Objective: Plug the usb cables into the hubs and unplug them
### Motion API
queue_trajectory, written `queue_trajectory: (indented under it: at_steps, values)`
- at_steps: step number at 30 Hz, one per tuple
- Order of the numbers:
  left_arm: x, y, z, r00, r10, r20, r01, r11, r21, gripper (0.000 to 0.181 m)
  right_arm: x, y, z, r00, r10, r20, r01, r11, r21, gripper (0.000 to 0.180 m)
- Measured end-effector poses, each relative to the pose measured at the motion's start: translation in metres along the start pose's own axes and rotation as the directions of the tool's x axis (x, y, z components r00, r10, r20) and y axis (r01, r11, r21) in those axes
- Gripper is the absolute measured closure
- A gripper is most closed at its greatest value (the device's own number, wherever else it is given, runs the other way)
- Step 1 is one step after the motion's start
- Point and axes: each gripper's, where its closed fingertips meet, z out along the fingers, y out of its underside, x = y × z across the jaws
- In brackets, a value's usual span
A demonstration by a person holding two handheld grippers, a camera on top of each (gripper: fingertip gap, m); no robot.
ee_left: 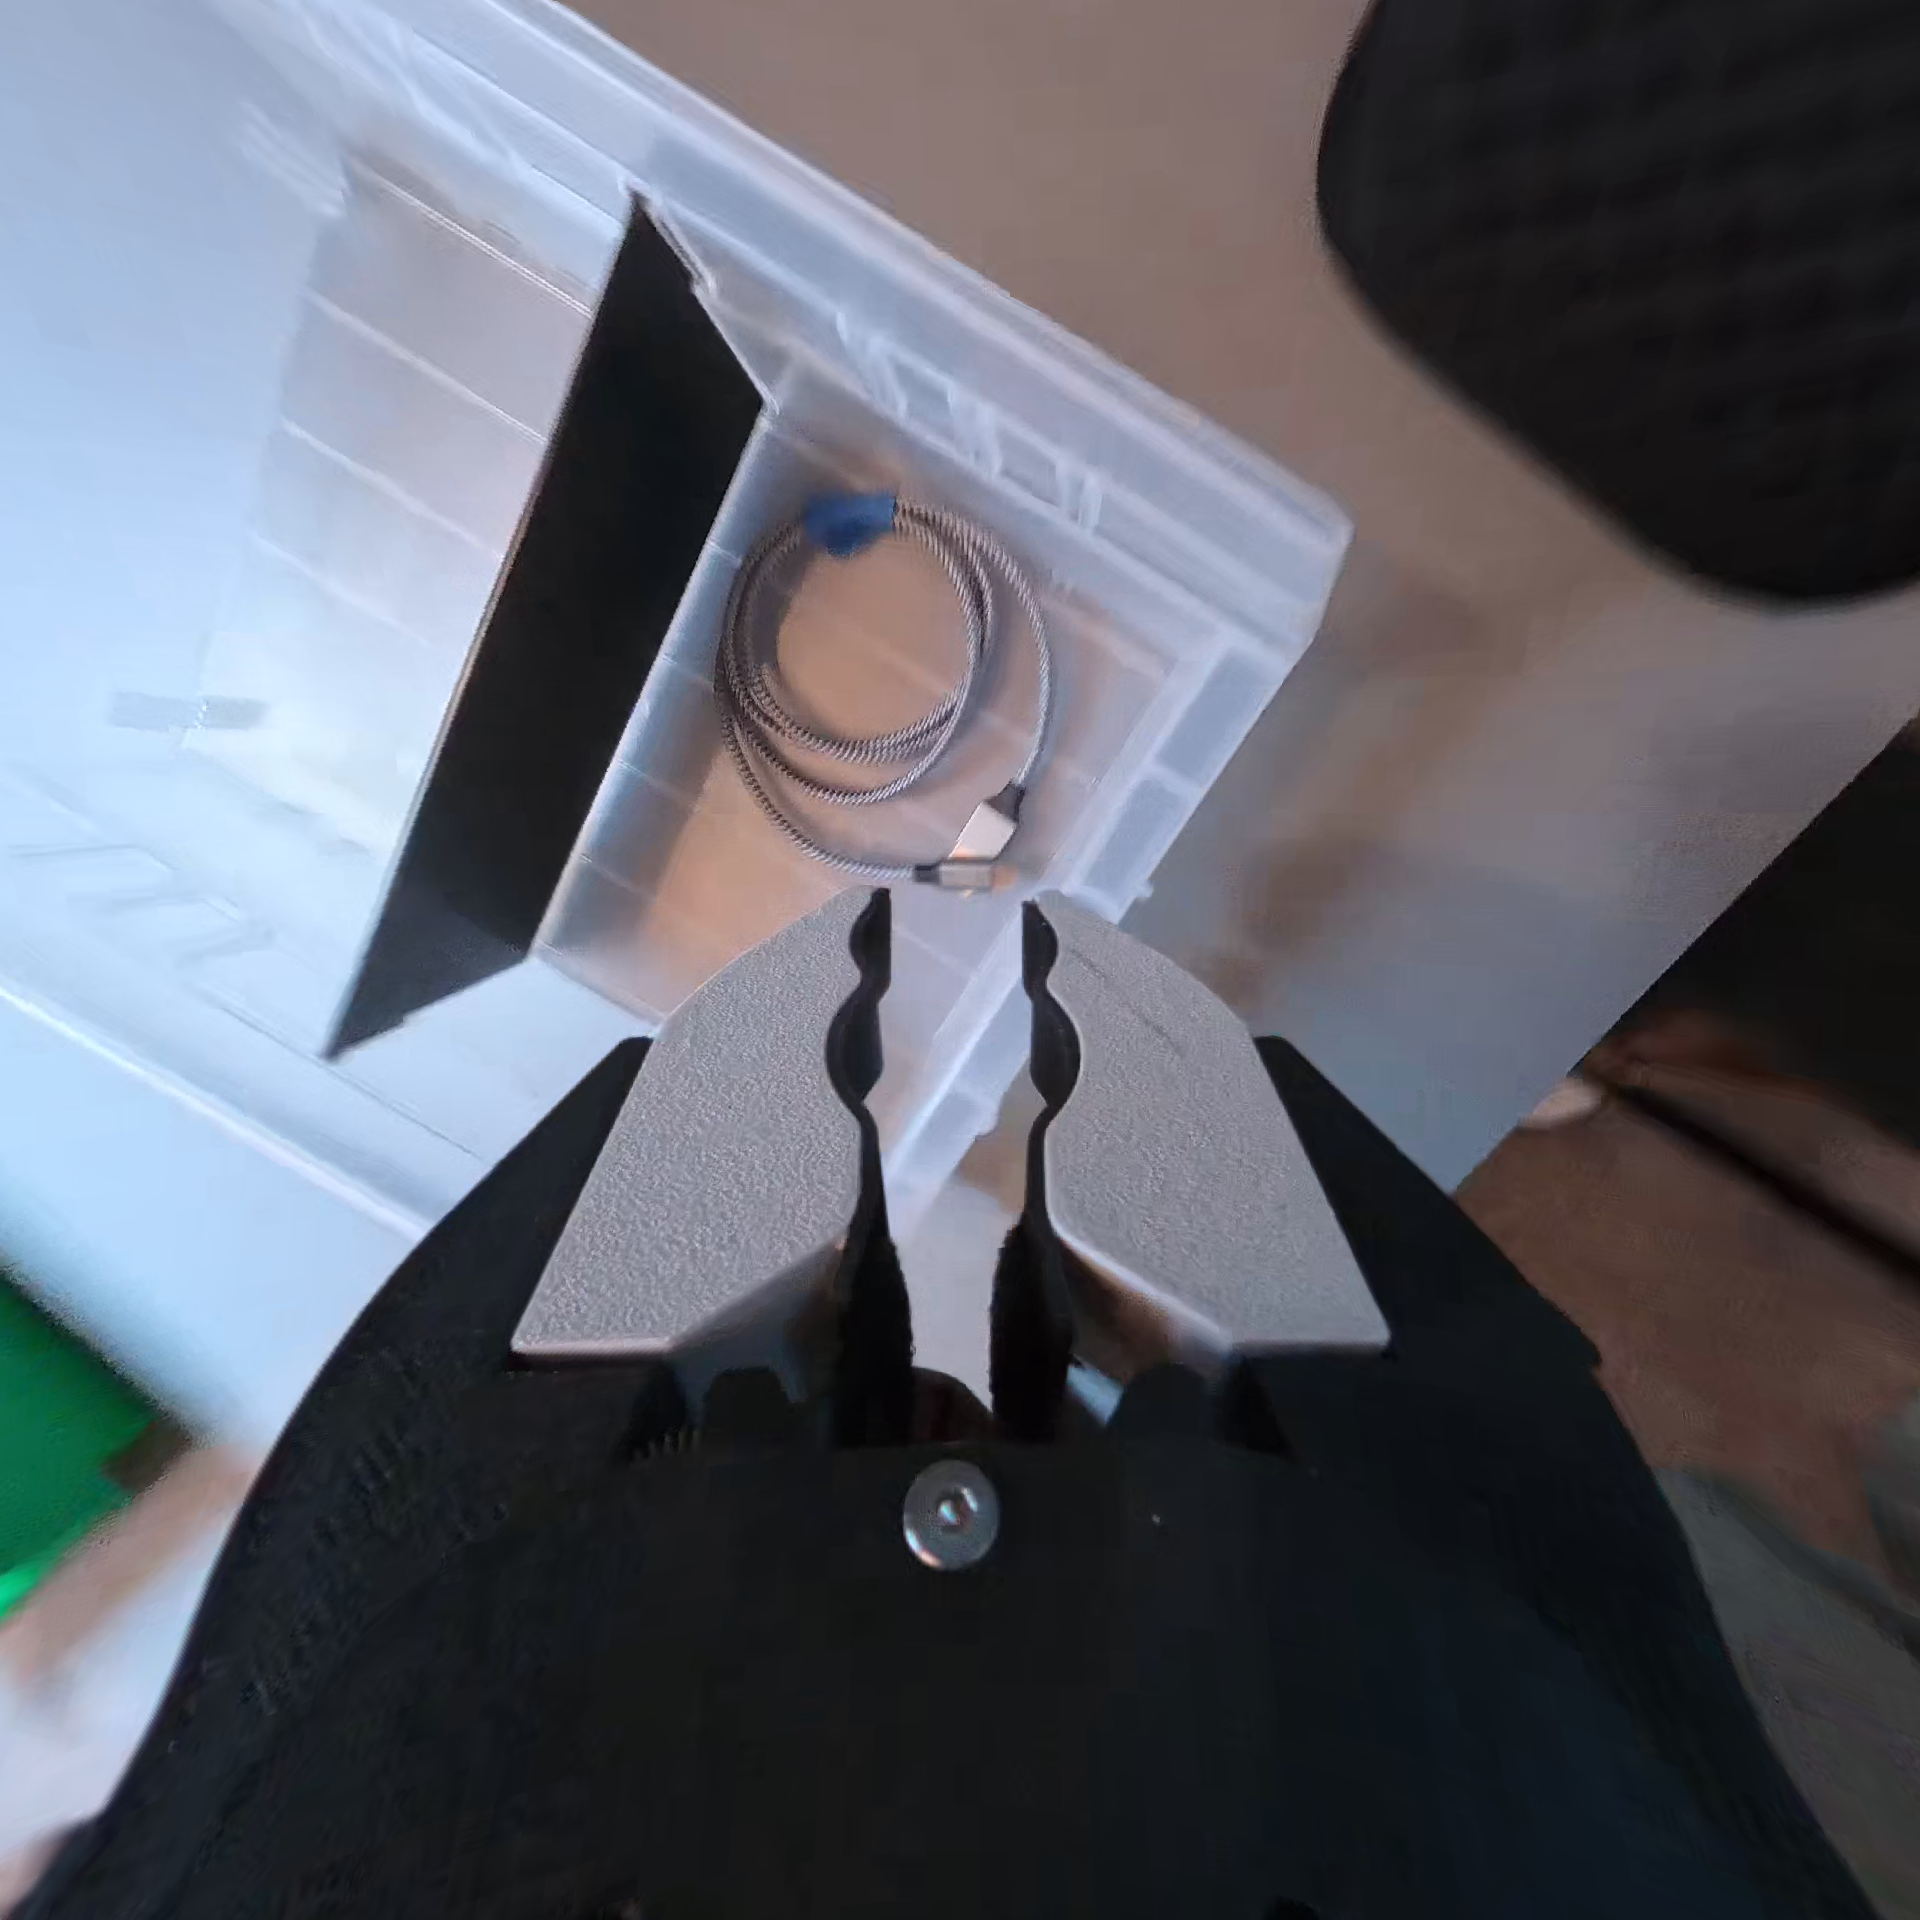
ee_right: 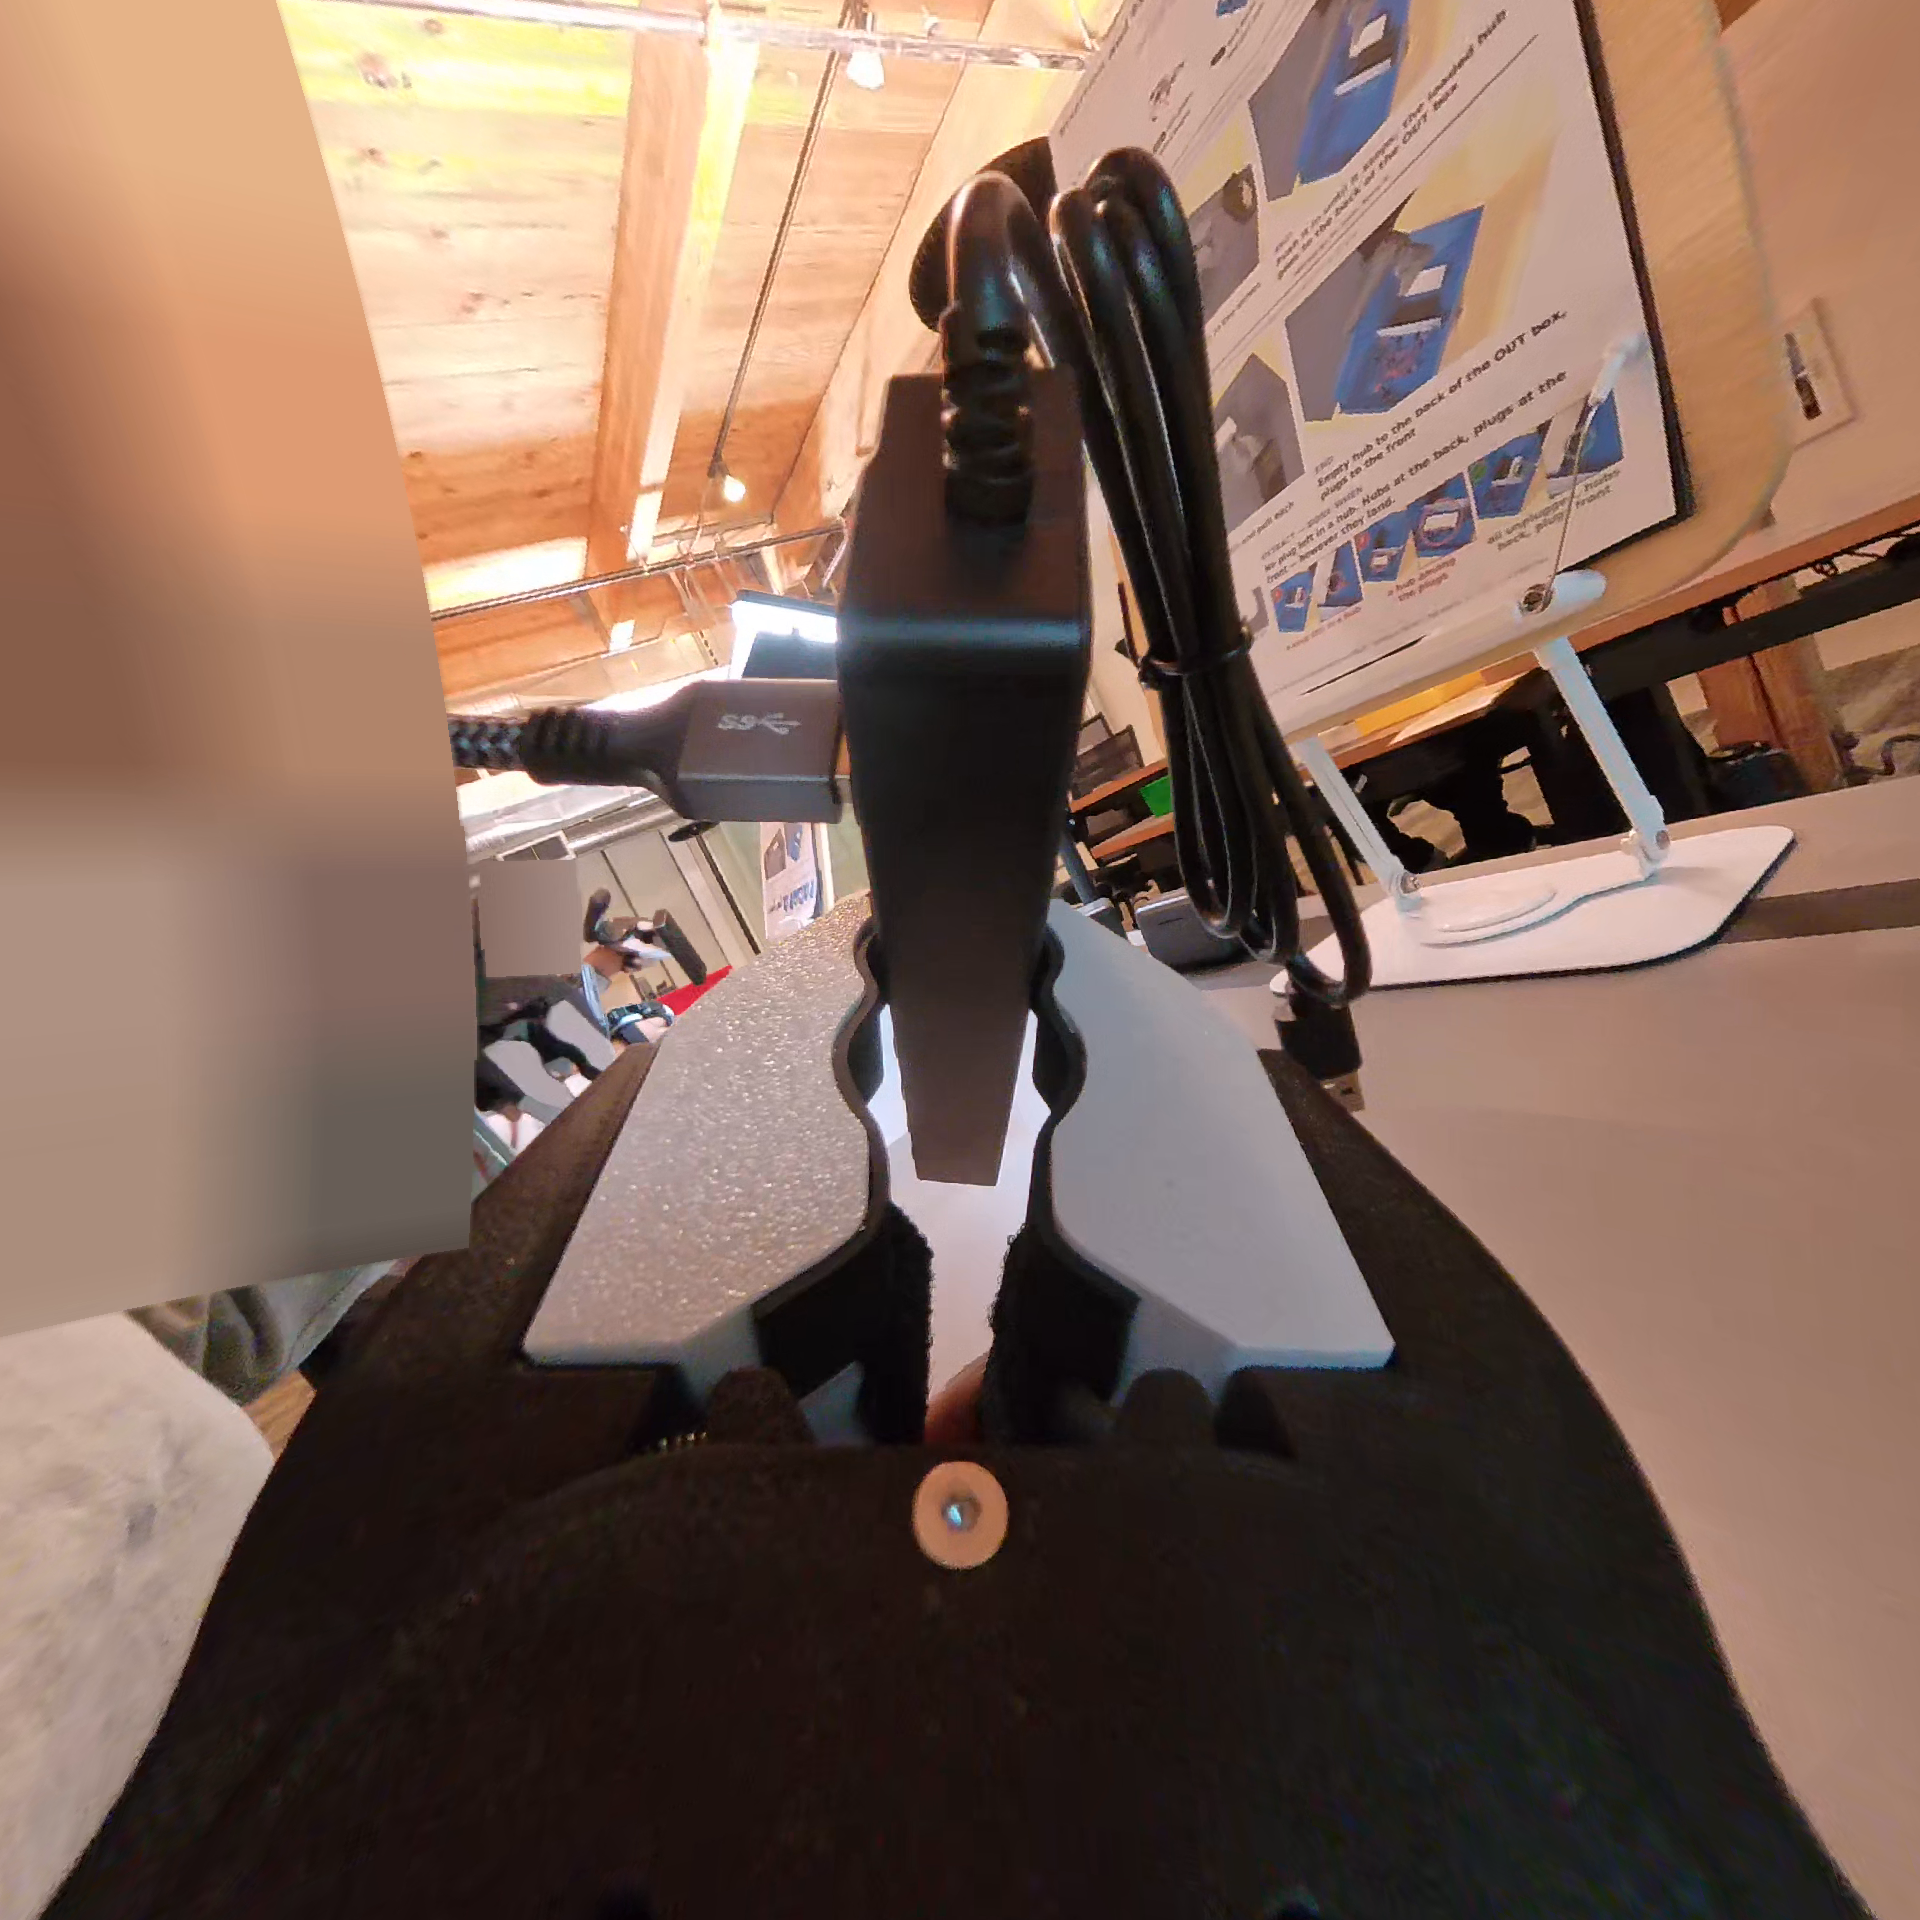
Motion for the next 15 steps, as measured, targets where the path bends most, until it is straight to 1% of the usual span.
queue_trajectory:
  at_steps: [1, 4, 5, 6, 8, 10, 12, 13, 15]
  values:
    - [-0.003, 0.002, 0.005, 0.997, 0.077, -0.022, -0.078, 0.996, -0.042, 0.157, 0.000, -0.001, 0.000, 1.000, 0.001, 0.005, -0.001, 1.000, 0.004, 0.154]
    - [-0.006, 0.005, 0.019, 0.954, 0.260, -0.147, -0.274, 0.958, -0.082, 0.157, 0.000, -0.002, 0.000, 1.000, 0.006, 0.015, -0.006, 1.000, 0.008, 0.154]
    - [-0.007, 0.007, 0.025, 0.917, 0.363, -0.165, -0.380, 0.921, -0.085, 0.154, 0.000, -0.001, 0.000, 1.000, 0.005, 0.016, -0.005, 1.000, 0.005, 0.154]
    - [-0.008, 0.010, 0.030, 0.863, 0.475, -0.172, -0.493, 0.865, -0.090, 0.150, 0.000, -0.001, 0.000, 1.000, 0.003, 0.020, -0.003, 1.000, 0.003, 0.154]
    - [-0.007, 0.019, 0.039, 0.766, 0.609, -0.204, -0.638, 0.759, -0.130, 0.143, -0.001, 0.000, 0.001, 1.000, -0.014, 0.019, 0.014, 1.000, -0.004, 0.154]
    - [-0.008, 0.028, 0.047, 0.700, 0.674, -0.237, -0.713, 0.677, -0.183, 0.143, -0.001, 0.003, 0.001, 0.999, -0.043, 0.008, 0.043, 0.999, -0.025, 0.154]
    - [-0.012, 0.030, 0.056, 0.649, 0.726, -0.227, -0.760, 0.624, -0.181, 0.146, -0.003, 0.004, 0.002, 0.998, -0.055, 0.015, 0.056, 0.998, -0.030, 0.154]
    - [-0.013, 0.029, 0.060, 0.637, 0.738, -0.222, -0.771, 0.614, -0.167, 0.148, -0.004, 0.003, 0.003, 0.998, -0.055, 0.021, 0.055, 0.998, -0.025, 0.154]
    - [-0.010, 0.025, 0.067, 0.643, 0.730, -0.229, -0.764, 0.632, -0.132, 0.154, -0.005, 0.000, 0.003, 0.998, -0.054, 0.029, 0.055, 0.998, -0.011, 0.154]
